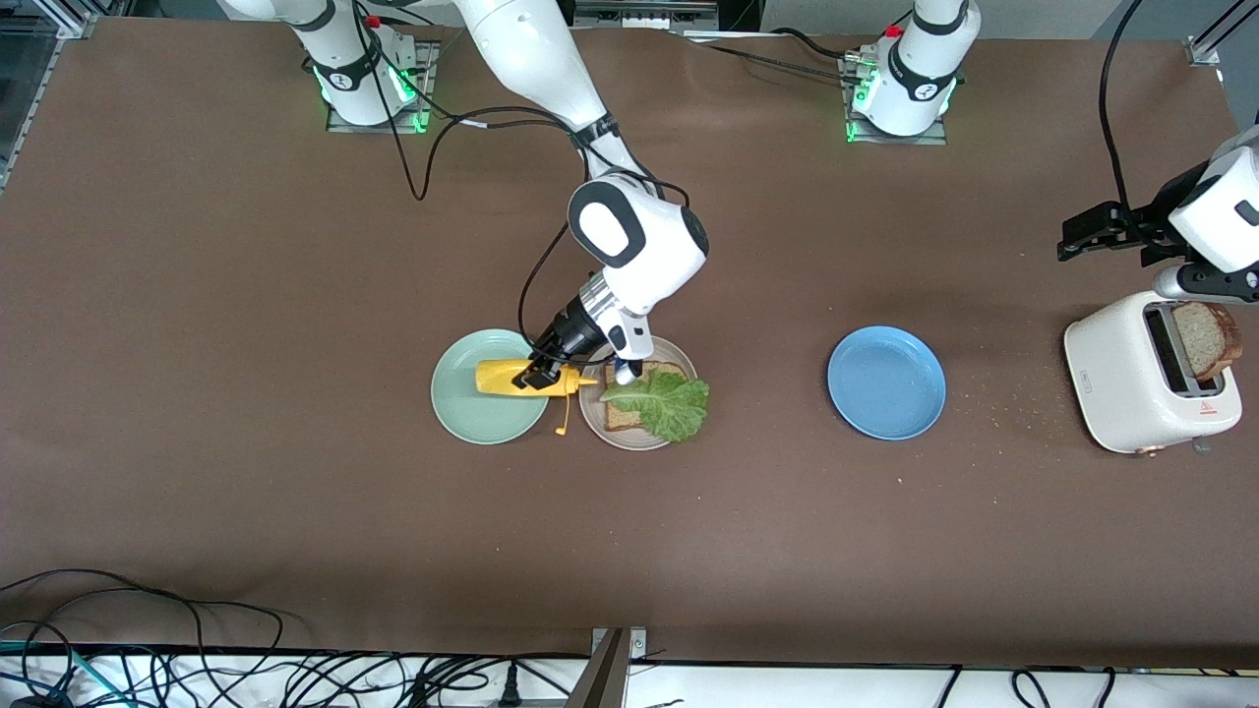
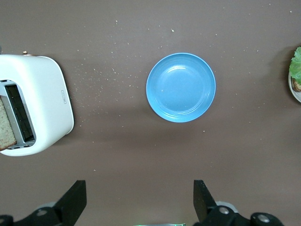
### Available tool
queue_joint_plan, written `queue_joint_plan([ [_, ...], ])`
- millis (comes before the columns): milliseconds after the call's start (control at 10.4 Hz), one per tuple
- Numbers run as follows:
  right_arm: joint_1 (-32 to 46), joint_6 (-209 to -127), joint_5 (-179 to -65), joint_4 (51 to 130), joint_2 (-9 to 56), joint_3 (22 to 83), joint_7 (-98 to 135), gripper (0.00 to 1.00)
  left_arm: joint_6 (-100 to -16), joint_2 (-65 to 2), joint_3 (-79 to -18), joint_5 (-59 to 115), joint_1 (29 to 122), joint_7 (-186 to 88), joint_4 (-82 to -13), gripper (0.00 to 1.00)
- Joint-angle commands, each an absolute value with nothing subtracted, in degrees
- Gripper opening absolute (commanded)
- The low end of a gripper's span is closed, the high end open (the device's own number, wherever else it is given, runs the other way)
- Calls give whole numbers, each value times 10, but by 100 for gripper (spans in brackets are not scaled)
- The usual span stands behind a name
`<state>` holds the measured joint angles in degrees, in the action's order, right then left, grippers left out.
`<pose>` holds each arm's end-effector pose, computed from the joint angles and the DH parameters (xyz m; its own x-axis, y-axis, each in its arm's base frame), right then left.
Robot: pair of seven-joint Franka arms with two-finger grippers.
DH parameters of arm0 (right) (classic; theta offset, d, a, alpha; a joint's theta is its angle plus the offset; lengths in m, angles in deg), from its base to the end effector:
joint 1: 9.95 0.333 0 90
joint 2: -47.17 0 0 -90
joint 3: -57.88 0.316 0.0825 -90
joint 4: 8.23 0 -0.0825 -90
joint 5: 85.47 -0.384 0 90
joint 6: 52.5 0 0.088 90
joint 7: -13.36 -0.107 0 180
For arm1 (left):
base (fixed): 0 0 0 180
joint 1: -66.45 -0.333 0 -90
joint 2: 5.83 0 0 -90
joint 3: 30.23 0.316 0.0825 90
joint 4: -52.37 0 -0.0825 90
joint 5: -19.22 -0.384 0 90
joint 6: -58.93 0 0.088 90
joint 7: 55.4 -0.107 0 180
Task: Make sandwich on beige plate with both arms
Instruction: 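Hold the tilted mustard bottle over the bread with the right gripper, then carry the mustard back while the left gripper reaches into the toaster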
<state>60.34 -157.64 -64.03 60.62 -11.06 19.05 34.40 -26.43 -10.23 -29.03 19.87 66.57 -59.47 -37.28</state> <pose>0.5581 0.4802 0.2535 0.4426 0.7151 -0.5411 0.7924 -0.0292 0.6094 0.5661 0.0090 0.5779 0.9873 -0.0531 -0.1500 -0.0506 -0.9985 0.0204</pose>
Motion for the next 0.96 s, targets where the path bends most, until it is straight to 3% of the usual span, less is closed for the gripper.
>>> queue_joint_plan([
  [0,581,-1557,-697,601,-51,163,416,0,-256,-109,-291,190,665,-607,-357,100],
  [288,536,-1548,-837,620,7,107,502,0,-254,-109,-291,185,660,-606,-358,100],
  [480,496,-1548,-922,640,38,81,570,0,-254,-146,-282,182,640,-601,-358,100],
  [865,413,-1556,-1064,766,137,71,706,0,-254,-155,-280,181,565,-607,-357,100],
])
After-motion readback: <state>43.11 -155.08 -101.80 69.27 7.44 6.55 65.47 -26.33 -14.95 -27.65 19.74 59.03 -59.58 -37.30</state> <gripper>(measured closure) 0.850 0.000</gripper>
